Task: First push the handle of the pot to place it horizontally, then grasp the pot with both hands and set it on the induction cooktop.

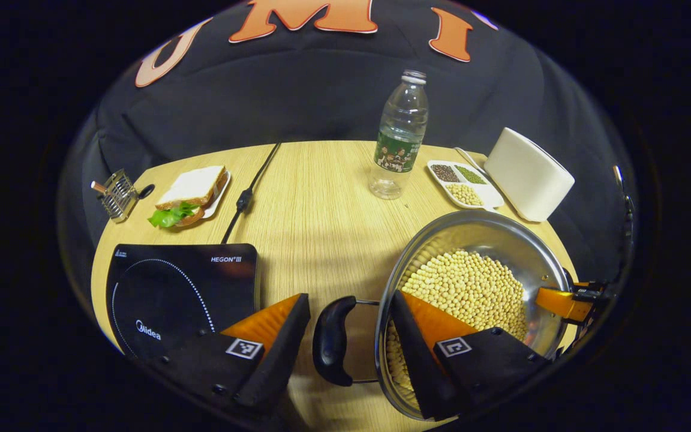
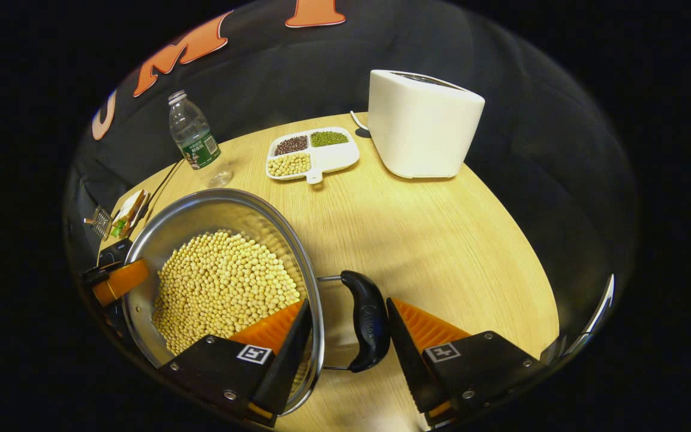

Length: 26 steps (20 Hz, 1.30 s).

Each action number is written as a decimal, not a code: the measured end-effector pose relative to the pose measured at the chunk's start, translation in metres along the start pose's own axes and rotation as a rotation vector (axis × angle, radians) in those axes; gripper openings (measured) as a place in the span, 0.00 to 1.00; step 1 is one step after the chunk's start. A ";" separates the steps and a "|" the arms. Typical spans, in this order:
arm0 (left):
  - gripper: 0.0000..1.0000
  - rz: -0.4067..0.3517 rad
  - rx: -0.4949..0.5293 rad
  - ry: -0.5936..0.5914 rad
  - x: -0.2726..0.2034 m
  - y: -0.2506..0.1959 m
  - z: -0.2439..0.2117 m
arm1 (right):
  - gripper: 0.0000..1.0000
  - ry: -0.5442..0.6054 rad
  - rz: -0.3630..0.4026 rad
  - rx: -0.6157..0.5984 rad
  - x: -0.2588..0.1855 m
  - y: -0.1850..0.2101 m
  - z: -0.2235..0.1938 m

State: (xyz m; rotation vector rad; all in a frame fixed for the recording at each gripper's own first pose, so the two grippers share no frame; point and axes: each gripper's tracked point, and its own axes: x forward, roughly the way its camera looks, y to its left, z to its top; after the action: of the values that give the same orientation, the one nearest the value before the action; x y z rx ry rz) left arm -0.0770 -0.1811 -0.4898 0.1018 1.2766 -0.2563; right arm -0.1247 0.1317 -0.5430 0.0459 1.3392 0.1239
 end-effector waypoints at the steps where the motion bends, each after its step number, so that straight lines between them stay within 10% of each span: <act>1: 0.89 -0.003 0.004 -0.004 0.001 -0.002 -0.001 | 0.76 -0.006 -0.006 -0.010 0.001 0.001 0.001; 12: 0.73 0.074 0.048 0.009 -0.007 -0.002 0.004 | 0.65 0.049 -0.033 0.053 -0.002 0.005 0.000; 26: 0.72 0.227 -0.022 -0.178 -0.126 0.068 0.085 | 0.60 -0.149 0.121 -0.073 0.017 -0.001 0.020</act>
State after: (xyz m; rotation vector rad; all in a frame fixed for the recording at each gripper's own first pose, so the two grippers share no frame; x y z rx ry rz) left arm -0.0145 -0.1169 -0.3494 0.1992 1.0800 -0.0539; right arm -0.1016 0.1333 -0.5547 0.0732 1.1823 0.2661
